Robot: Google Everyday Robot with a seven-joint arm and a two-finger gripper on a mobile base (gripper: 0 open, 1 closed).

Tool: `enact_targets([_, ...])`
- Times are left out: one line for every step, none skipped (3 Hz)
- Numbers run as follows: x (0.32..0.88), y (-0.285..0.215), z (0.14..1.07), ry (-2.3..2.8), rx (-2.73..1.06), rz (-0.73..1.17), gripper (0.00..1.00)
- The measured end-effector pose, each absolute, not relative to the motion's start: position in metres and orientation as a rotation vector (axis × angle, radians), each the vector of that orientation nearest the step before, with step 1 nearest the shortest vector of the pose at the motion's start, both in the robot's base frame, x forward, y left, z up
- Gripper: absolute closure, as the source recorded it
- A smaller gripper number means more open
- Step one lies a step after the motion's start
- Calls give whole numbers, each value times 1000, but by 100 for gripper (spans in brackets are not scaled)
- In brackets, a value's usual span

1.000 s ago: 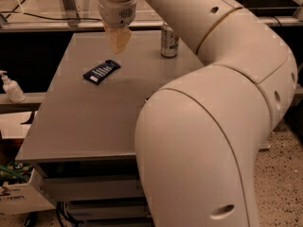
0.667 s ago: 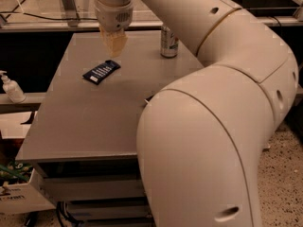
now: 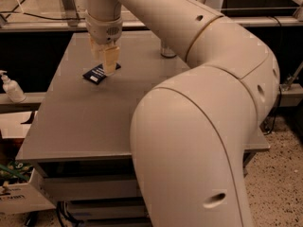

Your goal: Pick rxbar blueberry

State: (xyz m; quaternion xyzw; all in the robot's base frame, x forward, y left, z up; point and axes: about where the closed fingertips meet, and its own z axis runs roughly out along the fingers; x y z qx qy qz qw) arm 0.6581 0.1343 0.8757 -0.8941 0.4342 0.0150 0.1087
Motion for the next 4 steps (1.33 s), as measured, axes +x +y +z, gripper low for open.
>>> enact_targets([667, 146, 857, 1271, -2647, 63, 0])
enact_targets([679, 153, 843, 1279, -2660, 66, 0])
enact_targets([690, 159, 827, 1299, -2674, 69, 0])
enact_targets([696, 157, 819, 1314, -2681, 60, 16])
